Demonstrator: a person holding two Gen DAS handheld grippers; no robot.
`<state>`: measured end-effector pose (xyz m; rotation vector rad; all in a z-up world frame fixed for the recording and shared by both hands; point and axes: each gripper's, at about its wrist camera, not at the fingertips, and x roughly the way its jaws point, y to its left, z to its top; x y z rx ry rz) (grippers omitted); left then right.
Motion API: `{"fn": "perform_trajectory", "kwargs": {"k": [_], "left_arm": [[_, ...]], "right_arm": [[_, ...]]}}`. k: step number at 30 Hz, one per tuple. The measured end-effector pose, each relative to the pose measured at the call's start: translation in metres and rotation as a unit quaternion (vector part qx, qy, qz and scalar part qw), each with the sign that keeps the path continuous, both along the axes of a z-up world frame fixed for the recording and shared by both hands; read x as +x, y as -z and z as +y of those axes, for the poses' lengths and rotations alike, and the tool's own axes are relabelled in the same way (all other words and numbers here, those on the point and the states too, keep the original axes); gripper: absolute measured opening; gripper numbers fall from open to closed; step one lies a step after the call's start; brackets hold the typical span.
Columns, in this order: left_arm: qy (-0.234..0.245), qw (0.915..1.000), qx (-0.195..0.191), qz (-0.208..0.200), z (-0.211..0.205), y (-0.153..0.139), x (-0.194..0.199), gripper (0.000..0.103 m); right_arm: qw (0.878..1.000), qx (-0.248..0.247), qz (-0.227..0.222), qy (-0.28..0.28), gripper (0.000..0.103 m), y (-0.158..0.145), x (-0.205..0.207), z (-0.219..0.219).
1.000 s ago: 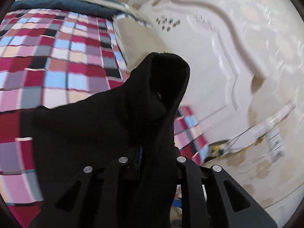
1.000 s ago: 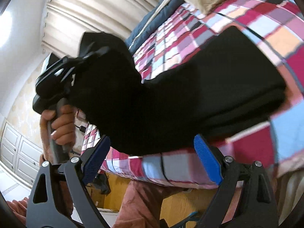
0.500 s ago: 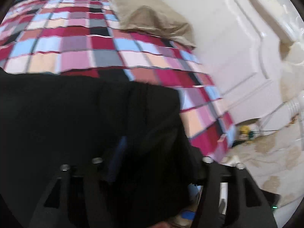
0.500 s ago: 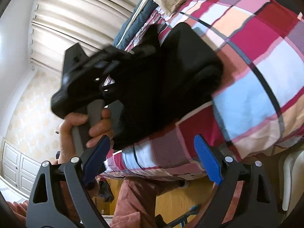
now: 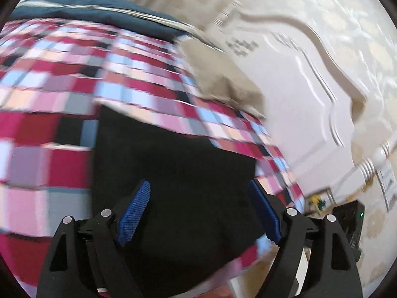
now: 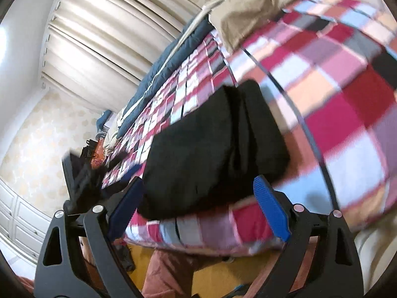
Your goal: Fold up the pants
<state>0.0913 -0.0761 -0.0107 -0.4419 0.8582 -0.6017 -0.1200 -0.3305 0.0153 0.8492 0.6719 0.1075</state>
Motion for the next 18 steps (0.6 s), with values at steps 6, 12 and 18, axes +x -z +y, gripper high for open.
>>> {"fn": "perform_trajectory", "kwargs": {"k": [6, 12, 18], "left_arm": [[-0.097, 0.993, -0.028, 0.062, 0.09, 0.049, -0.004, 0.08], [-0.114, 0.9878, -0.058, 0.088, 0.12, 0.078, -0.013, 0.08], [-0.106, 0.9894, -0.065, 0.075, 0.121, 0.08, -0.015, 0.083]], "right_arm": [[0.998, -0.03, 0.063, -0.011, 0.088, 0.014, 0.051, -0.011], [0.994, -0.045, 0.103, -0.021, 0.074, 0.031, 0.067, -0.002], [0.989, -0.074, 0.119, -0.05, 0.042, 0.033, 0.076, 0.013]]}}
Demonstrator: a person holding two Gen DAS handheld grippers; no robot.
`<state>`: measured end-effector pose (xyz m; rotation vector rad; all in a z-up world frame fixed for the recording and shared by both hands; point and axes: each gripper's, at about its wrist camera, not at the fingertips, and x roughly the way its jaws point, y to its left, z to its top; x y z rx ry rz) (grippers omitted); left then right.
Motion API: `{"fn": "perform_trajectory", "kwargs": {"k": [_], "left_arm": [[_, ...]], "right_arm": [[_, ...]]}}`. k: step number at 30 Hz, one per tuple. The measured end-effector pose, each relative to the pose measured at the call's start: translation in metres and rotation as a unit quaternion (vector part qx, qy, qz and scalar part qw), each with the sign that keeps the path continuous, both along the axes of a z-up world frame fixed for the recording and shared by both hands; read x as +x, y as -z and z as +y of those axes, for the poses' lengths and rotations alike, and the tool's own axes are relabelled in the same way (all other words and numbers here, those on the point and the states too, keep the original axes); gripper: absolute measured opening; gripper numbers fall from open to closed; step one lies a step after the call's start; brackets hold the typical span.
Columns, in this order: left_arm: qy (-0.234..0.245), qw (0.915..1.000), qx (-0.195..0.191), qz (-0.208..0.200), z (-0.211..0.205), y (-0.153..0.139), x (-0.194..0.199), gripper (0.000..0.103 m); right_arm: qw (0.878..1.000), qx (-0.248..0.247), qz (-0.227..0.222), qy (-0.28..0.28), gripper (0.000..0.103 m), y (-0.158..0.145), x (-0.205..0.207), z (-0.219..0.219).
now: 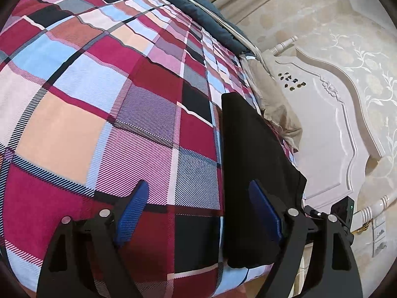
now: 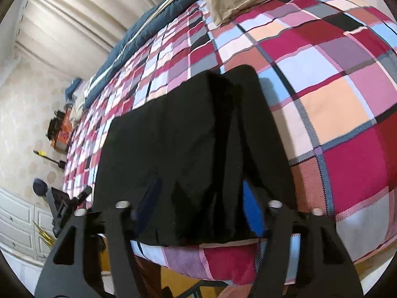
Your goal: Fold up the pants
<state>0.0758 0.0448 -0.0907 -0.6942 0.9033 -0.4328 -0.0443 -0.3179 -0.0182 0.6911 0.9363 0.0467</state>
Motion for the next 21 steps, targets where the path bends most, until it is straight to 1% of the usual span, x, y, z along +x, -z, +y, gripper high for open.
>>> {"fn": "perform_trajectory", "kwargs": {"k": [1, 2, 3, 4, 7, 9, 12, 13, 14, 17, 20, 21], "left_arm": [[0.0, 1.0, 0.0, -0.002, 0.0, 0.001, 0.001, 0.083], [0.0, 1.0, 0.0, -0.003, 0.0, 0.001, -0.001, 0.083], [0.001, 1.0, -0.001, -0.005, 0.0, 0.001, -0.002, 0.083], [0.001, 1.0, -0.001, -0.005, 0.0, 0.001, 0.0, 0.083], [0.003, 1.0, -0.007, 0.0, 0.001, 0.001, 0.0, 0.083], [0.005, 0.9998, -0.02, 0.004, 0.001, 0.0, 0.0, 0.083], [0.014, 0.9989, -0.045, 0.005, -0.003, -0.002, -0.002, 0.083], [0.018, 0.9984, -0.053, 0.005, -0.005, -0.002, -0.002, 0.083], [0.022, 0.9981, -0.057, 0.005, -0.008, -0.002, -0.003, 0.083], [0.037, 0.9976, -0.057, 0.008, -0.021, -0.001, -0.003, 0.083], [0.045, 0.9974, -0.055, 0.013, -0.029, 0.001, -0.002, 0.083], [0.047, 0.9973, -0.054, 0.013, -0.032, 0.001, -0.003, 0.083]], "right_arm": [[1.0, -0.003, 0.003, -0.007, 0.027, 0.001, 0.002, 0.002], [1.0, -0.005, 0.006, -0.017, 0.019, 0.002, 0.004, 0.004], [1.0, -0.013, 0.003, -0.019, 0.015, 0.0, 0.004, 0.005], [1.0, -0.019, -0.001, -0.021, 0.013, -0.003, 0.004, 0.006], [0.999, -0.038, -0.024, -0.022, 0.01, -0.019, 0.002, 0.003], [0.998, -0.046, -0.031, -0.016, 0.01, -0.028, 0.001, -0.005], [0.998, -0.058, -0.025, -0.001, 0.009, -0.028, 0.0, -0.021], [0.998, -0.054, -0.021, 0.002, 0.009, -0.025, -0.001, -0.027], [0.999, -0.031, -0.015, -0.002, 0.009, -0.016, 0.001, -0.035], [1.0, 0.006, -0.006, 0.002, 0.01, 0.004, 0.001, -0.044], [0.998, 0.06, -0.02, 0.015, 0.011, 0.016, -0.003, -0.057], [0.997, 0.069, -0.023, 0.017, 0.012, 0.017, -0.005, -0.059]]}}
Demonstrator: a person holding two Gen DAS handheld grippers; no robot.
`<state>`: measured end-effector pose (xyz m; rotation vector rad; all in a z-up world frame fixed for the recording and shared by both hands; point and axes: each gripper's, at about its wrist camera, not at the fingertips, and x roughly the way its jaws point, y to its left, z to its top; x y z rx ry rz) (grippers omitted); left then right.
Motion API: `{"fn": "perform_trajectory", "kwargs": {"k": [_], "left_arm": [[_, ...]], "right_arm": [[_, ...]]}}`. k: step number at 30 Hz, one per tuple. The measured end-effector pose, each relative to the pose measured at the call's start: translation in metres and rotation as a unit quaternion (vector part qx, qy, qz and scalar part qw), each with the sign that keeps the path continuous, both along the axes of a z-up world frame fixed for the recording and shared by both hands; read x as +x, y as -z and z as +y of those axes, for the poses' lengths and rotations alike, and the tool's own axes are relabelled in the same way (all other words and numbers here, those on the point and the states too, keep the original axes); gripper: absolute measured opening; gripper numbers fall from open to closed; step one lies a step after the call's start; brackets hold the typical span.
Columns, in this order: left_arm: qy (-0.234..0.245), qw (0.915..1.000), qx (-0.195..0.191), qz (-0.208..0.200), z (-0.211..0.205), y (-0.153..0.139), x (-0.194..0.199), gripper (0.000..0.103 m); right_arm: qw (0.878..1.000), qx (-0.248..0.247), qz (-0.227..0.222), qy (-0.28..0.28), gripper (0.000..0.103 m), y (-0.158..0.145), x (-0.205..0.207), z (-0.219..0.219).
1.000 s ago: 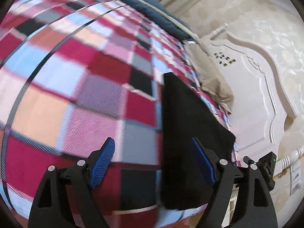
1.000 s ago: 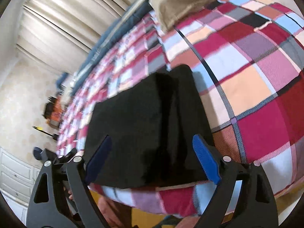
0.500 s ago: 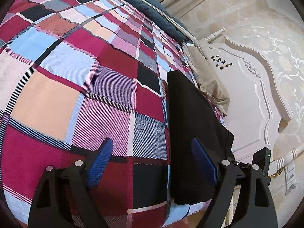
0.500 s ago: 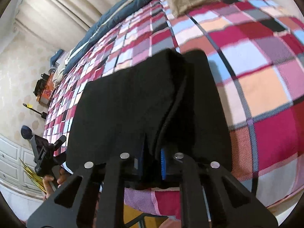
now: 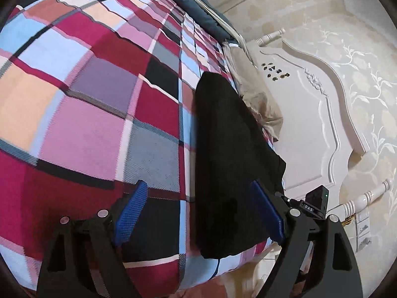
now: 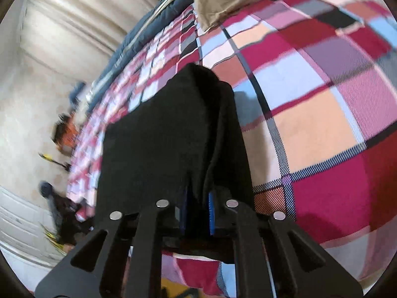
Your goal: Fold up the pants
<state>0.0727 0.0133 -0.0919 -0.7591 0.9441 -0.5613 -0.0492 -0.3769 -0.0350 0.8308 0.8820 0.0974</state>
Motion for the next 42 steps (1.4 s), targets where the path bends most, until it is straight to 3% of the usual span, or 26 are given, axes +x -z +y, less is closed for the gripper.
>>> {"fn": "perform_trajectory", "kwargs": {"k": [5, 6, 7, 9, 16, 19, 29, 37, 39, 40, 41, 42], "left_arm": [[0.018, 0.9998, -0.013, 0.002, -0.006, -0.003, 0.0, 0.083], [0.022, 0.9995, -0.02, 0.005, -0.006, -0.002, 0.0, 0.083], [0.025, 0.9993, -0.027, 0.007, -0.007, -0.002, 0.0, 0.083], [0.03, 0.9984, -0.046, 0.015, -0.007, 0.0, 0.0, 0.083], [0.038, 0.989, -0.132, 0.054, -0.009, 0.013, 0.0, 0.083], [0.043, 0.9844, -0.156, 0.068, -0.014, 0.015, 0.002, 0.083], [0.052, 0.9853, -0.133, 0.093, -0.018, 0.019, 0.01, 0.083], [0.08, 0.9933, -0.044, 0.071, -0.038, 0.011, 0.006, 0.083], [0.083, 0.9936, -0.032, 0.07, -0.044, 0.01, 0.007, 0.067], [0.078, 0.9941, -0.023, 0.072, -0.045, 0.012, 0.006, 0.066], [0.076, 0.9944, -0.021, 0.071, -0.044, 0.013, 0.006, 0.06], [0.075, 0.9944, -0.022, 0.072, -0.042, 0.014, 0.006, 0.055]], "right_arm": [[0.999, 0.019, -0.021, 0.029, 0.027, -0.003, -0.023, -0.013], [0.999, 0.025, -0.023, 0.038, 0.038, -0.003, -0.03, -0.016], [0.998, 0.022, -0.02, 0.049, 0.058, -0.003, -0.036, -0.018], [0.998, 0.015, -0.016, 0.065, 0.069, 0.0, -0.049, -0.019], [0.992, 0.108, -0.032, 0.057, 0.07, 0.025, -0.06, -0.014], [0.992, 0.109, -0.034, 0.052, 0.071, 0.027, -0.053, -0.008], [0.995, 0.091, -0.033, 0.027, 0.081, 0.022, -0.036, 0.007], [0.995, 0.087, -0.039, 0.025, 0.081, 0.023, -0.038, 0.009], [0.996, 0.077, -0.039, 0.023, 0.081, 0.022, -0.037, 0.012], [0.996, 0.071, -0.038, 0.022, 0.078, 0.021, -0.037, 0.014], [0.997, 0.064, -0.035, 0.021, 0.074, 0.022, -0.037, 0.016], [0.998, 0.06, -0.03, 0.015, 0.062, 0.024, -0.036, 0.017]]}}
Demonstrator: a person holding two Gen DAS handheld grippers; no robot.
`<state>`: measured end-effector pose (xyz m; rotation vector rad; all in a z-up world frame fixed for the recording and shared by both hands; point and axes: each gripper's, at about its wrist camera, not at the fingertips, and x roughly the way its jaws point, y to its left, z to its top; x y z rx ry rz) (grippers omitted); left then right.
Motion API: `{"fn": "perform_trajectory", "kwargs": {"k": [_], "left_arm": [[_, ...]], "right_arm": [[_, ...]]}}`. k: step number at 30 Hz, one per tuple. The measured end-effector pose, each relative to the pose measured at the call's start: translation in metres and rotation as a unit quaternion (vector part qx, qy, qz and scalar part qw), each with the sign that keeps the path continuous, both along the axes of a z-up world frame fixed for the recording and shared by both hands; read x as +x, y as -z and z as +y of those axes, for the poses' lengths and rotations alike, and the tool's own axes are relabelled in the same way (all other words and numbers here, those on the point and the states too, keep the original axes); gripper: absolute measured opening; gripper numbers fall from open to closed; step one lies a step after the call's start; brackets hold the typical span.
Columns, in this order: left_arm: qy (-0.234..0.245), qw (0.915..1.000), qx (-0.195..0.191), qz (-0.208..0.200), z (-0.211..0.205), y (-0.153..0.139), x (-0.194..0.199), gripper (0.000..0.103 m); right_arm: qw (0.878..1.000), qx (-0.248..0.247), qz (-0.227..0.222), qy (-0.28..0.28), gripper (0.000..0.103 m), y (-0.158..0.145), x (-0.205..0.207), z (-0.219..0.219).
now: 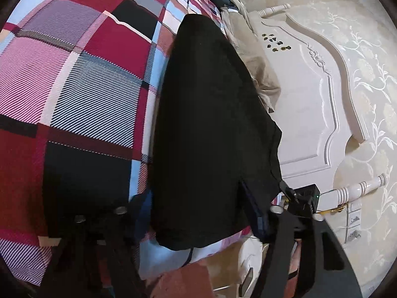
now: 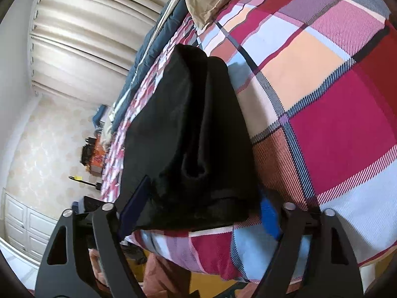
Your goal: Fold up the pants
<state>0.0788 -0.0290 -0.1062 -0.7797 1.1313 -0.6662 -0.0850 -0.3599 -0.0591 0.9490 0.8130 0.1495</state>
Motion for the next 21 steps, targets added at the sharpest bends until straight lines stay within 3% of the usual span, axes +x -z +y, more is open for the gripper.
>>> {"fn": "perform_trajectory", "kwargs": {"k": [1, 4, 8, 12, 21], "left_arm": [[-0.001, 1.0, -0.001, 0.001, 0.001, 0.002, 0.0, 0.054], [-0.002, 1.0, 0.003, -0.007, 0.003, 0.002, -0.002, 0.046], [-0.008, 0.9995, 0.014, -0.028, 0.004, -0.006, -0.006, 0.041], [-0.015, 0.9994, 0.0, -0.03, 0.012, -0.005, -0.008, 0.037], [-0.051, 0.998, 0.004, -0.037, 0.048, -0.012, -0.02, 0.036]], "right_arm": [[1.0, 0.004, 0.002, -0.008, 0.05, 0.003, 0.0, 0.001], [1.0, 0.016, -0.004, -0.013, 0.037, 0.007, 0.001, 0.002], [1.0, 0.016, -0.018, -0.014, 0.033, 0.002, -0.001, 0.003], [0.999, 0.011, -0.026, -0.02, 0.033, -0.002, 0.003, 0.008], [0.997, 0.015, -0.031, -0.065, 0.033, -0.006, 0.029, 0.04]]}}
